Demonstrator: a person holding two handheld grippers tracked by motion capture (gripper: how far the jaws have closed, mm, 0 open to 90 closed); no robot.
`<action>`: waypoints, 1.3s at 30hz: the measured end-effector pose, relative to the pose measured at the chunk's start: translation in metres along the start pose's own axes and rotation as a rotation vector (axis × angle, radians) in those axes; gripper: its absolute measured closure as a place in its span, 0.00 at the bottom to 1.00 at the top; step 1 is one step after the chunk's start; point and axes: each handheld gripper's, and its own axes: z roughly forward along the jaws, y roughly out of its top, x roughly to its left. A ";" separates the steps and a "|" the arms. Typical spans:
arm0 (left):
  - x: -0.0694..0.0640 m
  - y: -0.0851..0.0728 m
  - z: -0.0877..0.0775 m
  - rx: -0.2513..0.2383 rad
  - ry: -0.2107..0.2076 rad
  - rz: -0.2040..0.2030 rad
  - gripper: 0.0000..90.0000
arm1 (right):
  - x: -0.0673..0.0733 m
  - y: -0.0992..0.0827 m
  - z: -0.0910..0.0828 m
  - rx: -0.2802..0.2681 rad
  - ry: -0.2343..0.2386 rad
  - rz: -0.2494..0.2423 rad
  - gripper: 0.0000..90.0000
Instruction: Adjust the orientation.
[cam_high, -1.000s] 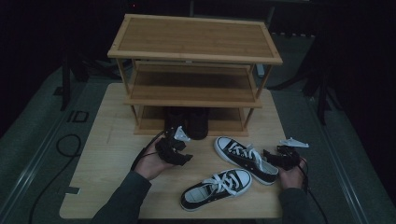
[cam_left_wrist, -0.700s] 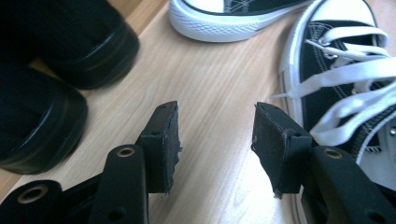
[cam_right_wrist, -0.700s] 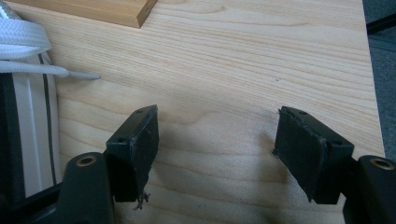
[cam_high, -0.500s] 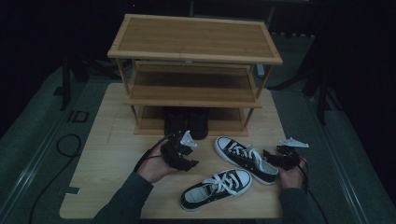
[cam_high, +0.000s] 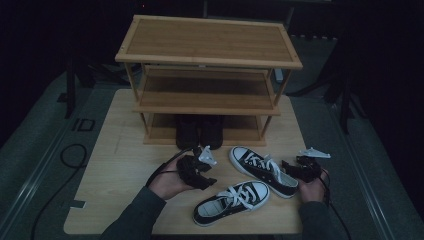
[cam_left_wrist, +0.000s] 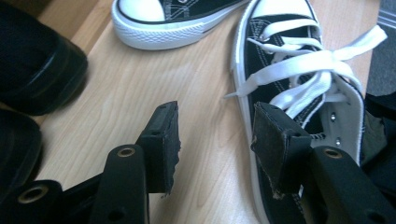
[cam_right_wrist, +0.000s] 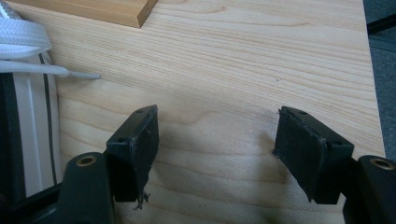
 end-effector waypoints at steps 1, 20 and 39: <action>-0.001 0.001 0.001 0.004 0.000 0.005 0.58 | 0.000 0.000 0.000 0.000 0.000 0.000 0.33; -0.019 0.003 0.012 0.008 -0.052 0.050 0.59 | 0.000 0.000 0.000 0.000 0.000 -0.001 0.34; -0.038 0.000 0.032 0.064 -0.114 0.092 0.61 | 0.000 0.000 0.000 0.000 0.001 -0.001 0.33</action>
